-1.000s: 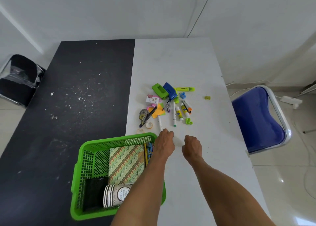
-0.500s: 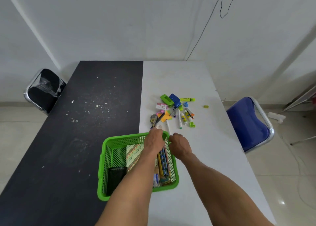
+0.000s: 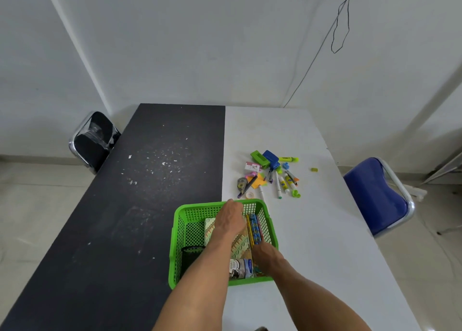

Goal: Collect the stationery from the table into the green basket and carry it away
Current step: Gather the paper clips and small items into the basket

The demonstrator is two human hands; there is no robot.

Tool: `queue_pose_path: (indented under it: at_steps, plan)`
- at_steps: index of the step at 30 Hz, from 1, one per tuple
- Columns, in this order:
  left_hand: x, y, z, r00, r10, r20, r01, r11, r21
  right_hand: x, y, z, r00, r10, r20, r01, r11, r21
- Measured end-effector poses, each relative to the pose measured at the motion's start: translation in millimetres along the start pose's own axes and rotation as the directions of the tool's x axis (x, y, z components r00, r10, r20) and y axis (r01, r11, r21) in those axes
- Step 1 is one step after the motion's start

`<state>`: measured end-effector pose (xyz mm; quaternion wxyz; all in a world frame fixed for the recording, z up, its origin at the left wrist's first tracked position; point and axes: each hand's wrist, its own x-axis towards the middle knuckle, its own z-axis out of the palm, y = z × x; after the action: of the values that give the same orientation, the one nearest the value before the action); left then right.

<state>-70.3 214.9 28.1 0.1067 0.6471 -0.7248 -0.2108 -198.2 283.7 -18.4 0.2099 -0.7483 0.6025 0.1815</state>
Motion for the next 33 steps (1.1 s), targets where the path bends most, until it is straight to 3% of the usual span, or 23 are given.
queue_pose_path:
  at_steps: [11, 26, 33]
  plan:
    - [5, -18, -4, 1.0, 0.022, -0.02, -0.022, 1.0, -0.02, -2, -3, 13, 0.999, 0.016, 0.029, -0.014, 0.999, -0.052]
    - [2, -18, -5, 1.0, 0.007, 0.015, -0.007, 1.0, 0.006, 3, 0, 3, 0.998, 0.052, 0.034, -0.055, 0.995, 0.078]
    - [21, 4, -10, 0.999, -0.019, 0.044, 0.018, 0.999, 0.033, 20, 20, -27, 0.996, 0.036, -0.087, -0.016, 0.976, 0.218]
